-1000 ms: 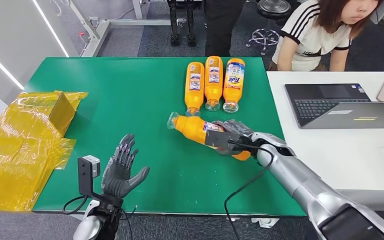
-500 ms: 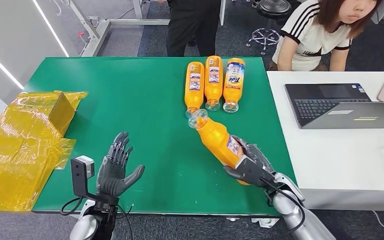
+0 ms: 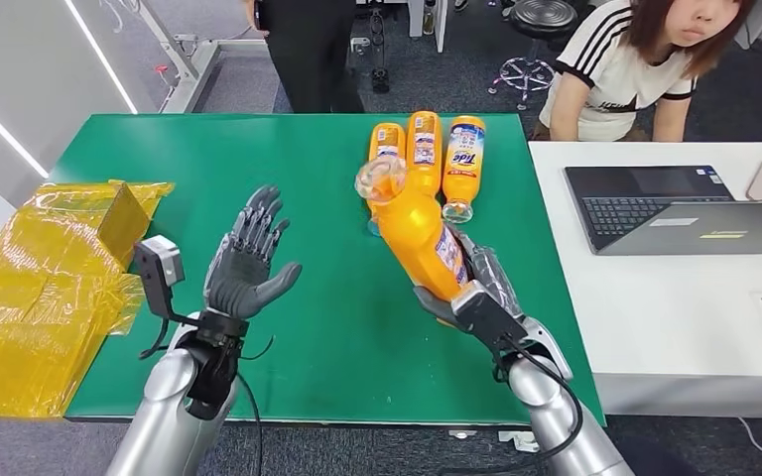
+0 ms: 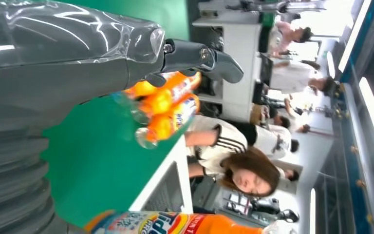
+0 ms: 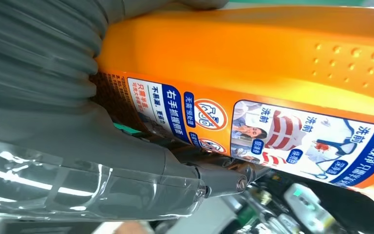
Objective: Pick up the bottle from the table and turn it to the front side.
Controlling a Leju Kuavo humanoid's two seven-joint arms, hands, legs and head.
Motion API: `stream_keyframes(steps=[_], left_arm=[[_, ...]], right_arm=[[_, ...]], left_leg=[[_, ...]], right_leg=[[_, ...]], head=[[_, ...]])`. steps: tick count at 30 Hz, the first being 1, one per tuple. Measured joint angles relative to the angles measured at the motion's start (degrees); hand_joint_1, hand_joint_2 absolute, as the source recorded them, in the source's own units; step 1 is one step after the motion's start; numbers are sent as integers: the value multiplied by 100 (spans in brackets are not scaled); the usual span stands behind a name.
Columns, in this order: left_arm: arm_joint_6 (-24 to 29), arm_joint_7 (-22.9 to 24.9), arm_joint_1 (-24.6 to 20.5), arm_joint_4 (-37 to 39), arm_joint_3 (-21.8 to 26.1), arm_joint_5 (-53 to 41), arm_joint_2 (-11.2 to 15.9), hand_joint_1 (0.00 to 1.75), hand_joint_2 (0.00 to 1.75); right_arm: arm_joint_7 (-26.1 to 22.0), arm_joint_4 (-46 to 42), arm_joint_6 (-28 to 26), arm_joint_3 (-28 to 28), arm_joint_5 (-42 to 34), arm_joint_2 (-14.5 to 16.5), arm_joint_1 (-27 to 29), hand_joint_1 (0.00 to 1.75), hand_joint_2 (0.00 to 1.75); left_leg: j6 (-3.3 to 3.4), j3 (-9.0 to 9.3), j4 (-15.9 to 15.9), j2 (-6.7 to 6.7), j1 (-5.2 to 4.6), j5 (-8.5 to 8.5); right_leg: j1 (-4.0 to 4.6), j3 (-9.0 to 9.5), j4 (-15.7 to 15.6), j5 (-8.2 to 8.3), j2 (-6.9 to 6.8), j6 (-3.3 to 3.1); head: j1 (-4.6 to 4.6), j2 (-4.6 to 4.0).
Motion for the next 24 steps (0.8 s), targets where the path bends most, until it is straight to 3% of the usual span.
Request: stream_keyframes(steps=[13,24], left_arm=[[-380,480,-1094,358,-173,99,-159,0,175],[-537,664,-1513,614,-386,277,-216,0,175]], right_arm=[[126,828,114,479,188,574,-940,175,175],[208,1556,180,697,321,870,-1472,175,175]], left_leg=[[0,-2,0,1,0,0],[0,-2,1,3,0,0]], right_leg=[[0,-4,1,0,1,0],[0,-6,2,0,7,0]], head=[[0,0],[0,0]])
